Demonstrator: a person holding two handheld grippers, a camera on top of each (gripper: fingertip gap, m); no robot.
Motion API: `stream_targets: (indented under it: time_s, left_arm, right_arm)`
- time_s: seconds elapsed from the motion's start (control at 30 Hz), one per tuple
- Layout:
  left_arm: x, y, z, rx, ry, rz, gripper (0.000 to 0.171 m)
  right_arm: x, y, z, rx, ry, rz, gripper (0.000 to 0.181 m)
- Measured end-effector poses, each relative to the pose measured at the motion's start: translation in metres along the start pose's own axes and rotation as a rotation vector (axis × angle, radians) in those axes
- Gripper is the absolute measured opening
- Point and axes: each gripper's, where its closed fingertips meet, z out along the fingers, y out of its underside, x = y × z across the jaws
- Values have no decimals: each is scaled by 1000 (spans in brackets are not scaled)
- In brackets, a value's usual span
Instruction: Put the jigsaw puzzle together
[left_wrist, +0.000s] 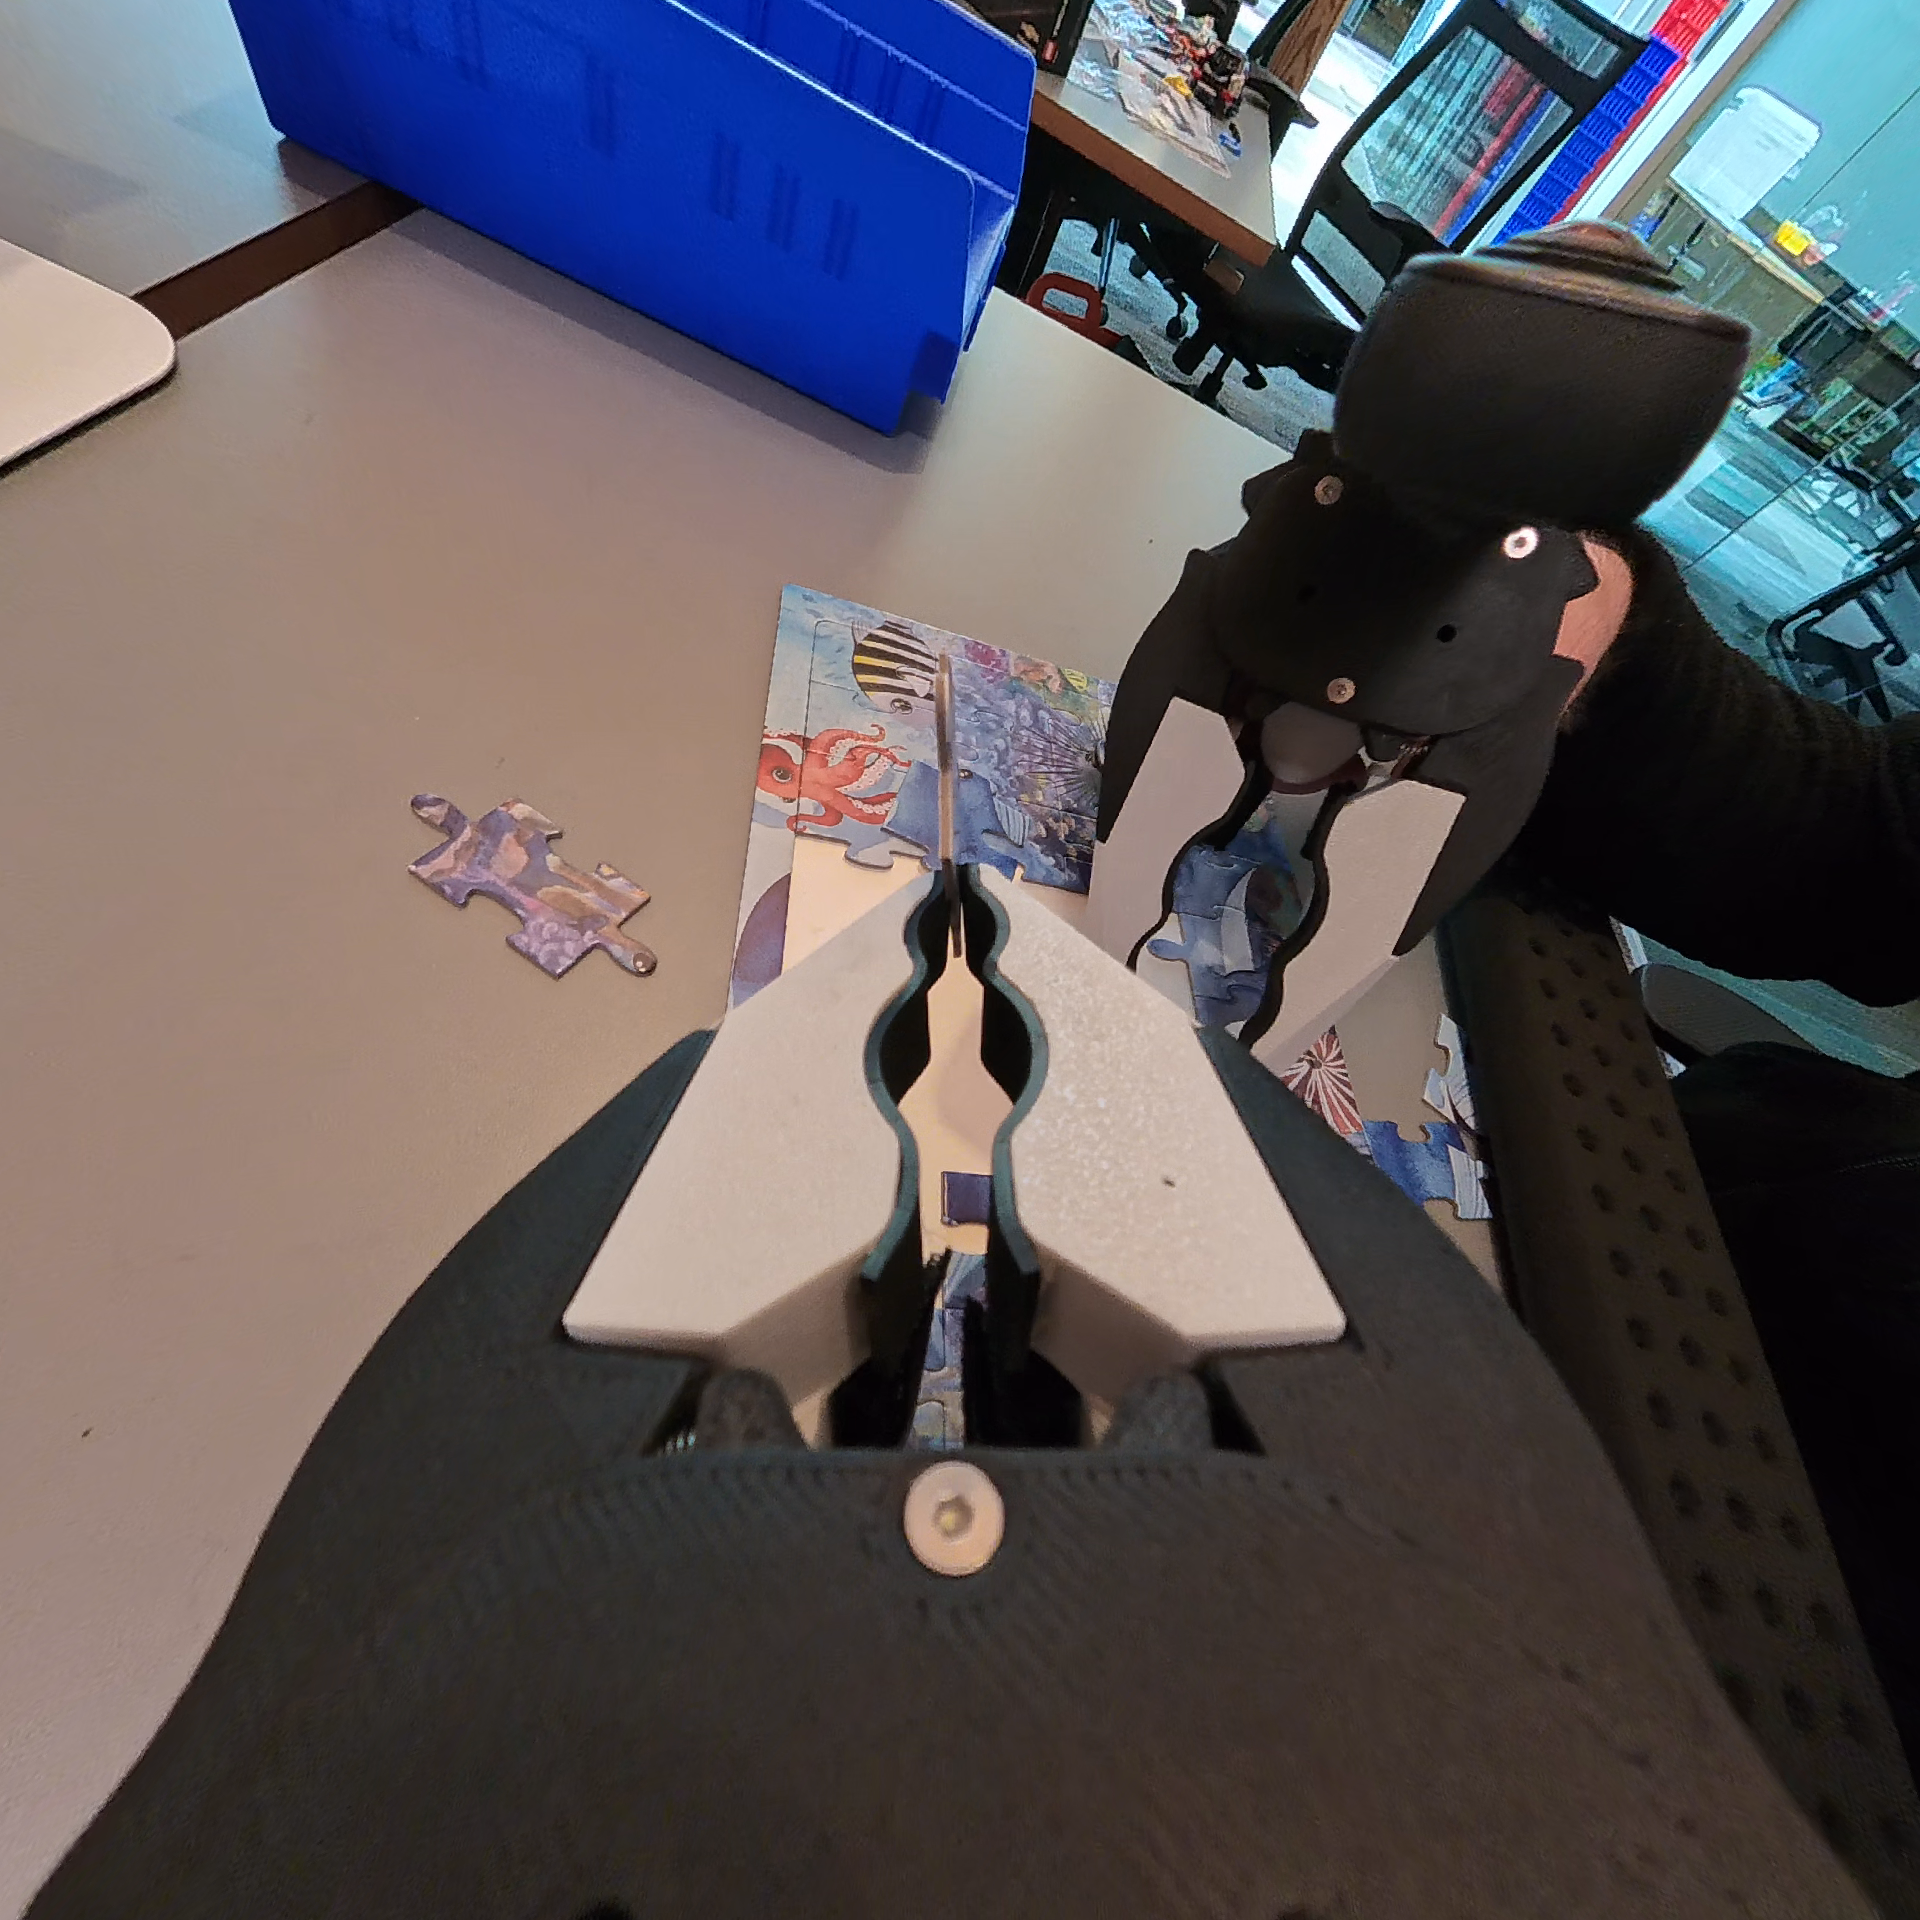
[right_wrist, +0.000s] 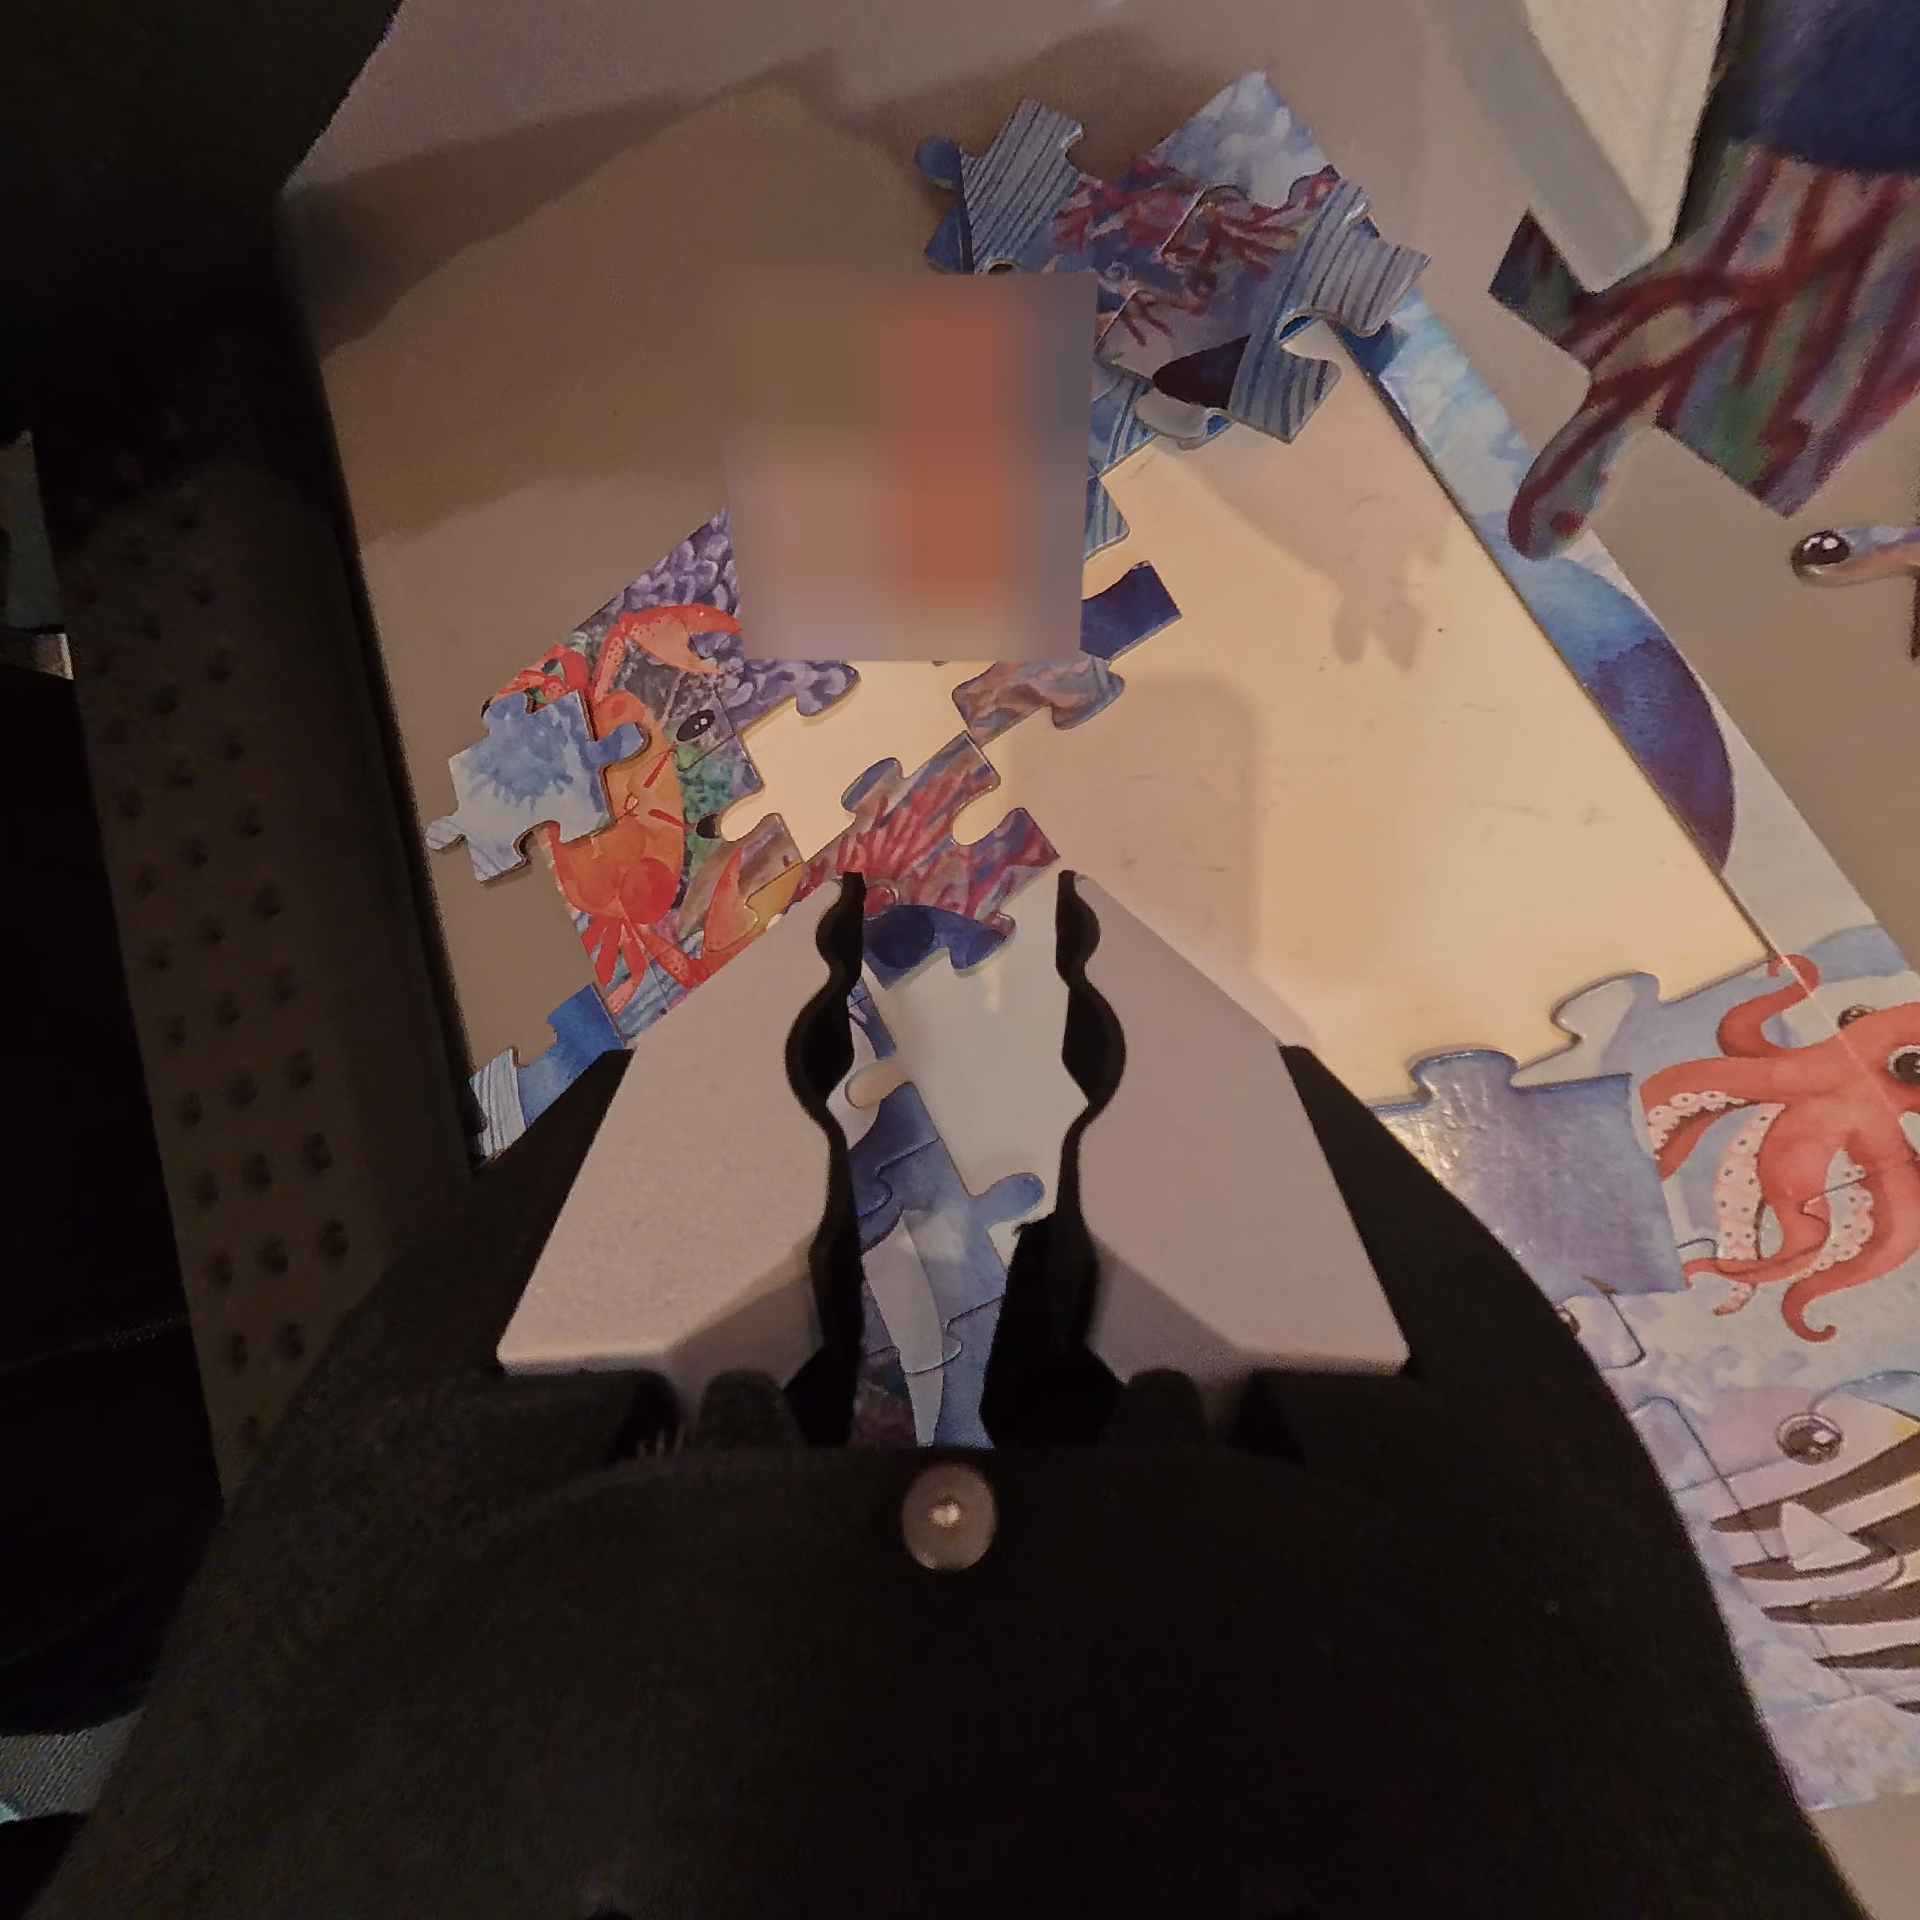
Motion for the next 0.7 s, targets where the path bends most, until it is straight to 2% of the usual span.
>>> stream_targets:
  time_s: [0.23, 0.7]
  left_arm:
    - [1, 1, 0, -6, 0, 4, 0]
    - [1, 4, 3, -20, -1, 4, 0]
  right_arm:
    - [1, 0, 4, -1, 23, -33, 38]
    - [-2, 10, 5, -40, 1, -36, 26]
